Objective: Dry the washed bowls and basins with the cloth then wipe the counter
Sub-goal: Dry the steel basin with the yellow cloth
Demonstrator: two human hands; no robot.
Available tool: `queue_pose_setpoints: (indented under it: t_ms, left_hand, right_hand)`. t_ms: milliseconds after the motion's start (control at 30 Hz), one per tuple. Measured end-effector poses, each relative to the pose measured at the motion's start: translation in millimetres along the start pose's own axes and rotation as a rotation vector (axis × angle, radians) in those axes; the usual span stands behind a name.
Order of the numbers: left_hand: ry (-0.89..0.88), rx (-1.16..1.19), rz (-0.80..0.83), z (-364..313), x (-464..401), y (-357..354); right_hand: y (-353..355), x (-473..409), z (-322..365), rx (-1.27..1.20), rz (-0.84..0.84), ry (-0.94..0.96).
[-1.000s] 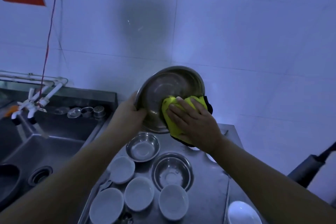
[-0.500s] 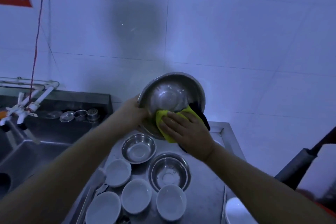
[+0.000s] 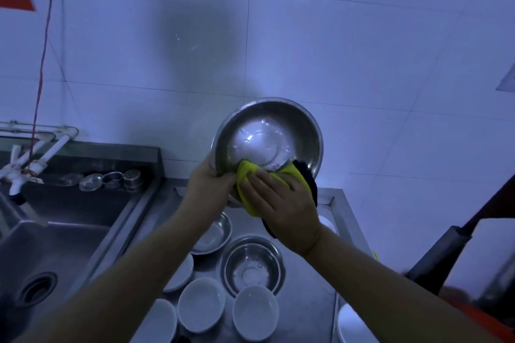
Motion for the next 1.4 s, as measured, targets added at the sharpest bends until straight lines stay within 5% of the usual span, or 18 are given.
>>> queue_pose_setpoints:
  t_ms: [200,367,533,833,967,1133,1267,1400]
  left_hand:
    - [-0.101,-0.418,0.418,-33.0,-35.8,26.4]
    - [-0.103,-0.245,0.106,-20.6,-20.6,2.7]
    - [0.068,0.09,-0.016,10.3,6.0,-20.2]
    - [-0.152,-0.469,0.394,-12.1,-29.8,20.6]
    - [-0.106,-0.306,0.052,-5.8,-20.8,5.2]
    - [0.062,0.127,-0.081,21.4,16.5,-23.0]
    - [-0.019,0.07,-0.008,18.0,6.9,-9.5]
    - [-0.131,-0.312,0.208,2.8,-9.2,13.5]
  right_hand:
    - [13.9,2.0,-49.9,0.12,0.125,0.329]
    - [7.9,-0.6,-36.7,0.093,0.014,0.068]
    - [-7.4,7.4,-5.9,0.021,0.01,-0.12]
    - [8.2,18.5,-48.7,0.105,0.144,0.277]
    - [3.0,11.4,-32.1,0.071,0.046,0.102]
    - [-7.0,11.1,-3.8,0.021,0.046,-0.106]
    - [-6.0,18.0,-8.7,-0.006,0.158,-0.045]
    - [7.5,21.4,-32.1,0.096,0.321,0.152]
Point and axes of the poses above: each hand's wrist, its own x-axis away from the middle knuckle, its own y-axis out of the back of the hand, z = x × y, the point moved 1 cm from there along -x, towards the middle knuckle, and after that the axes turned 12 degrees about -y, right-handed, at the moved point
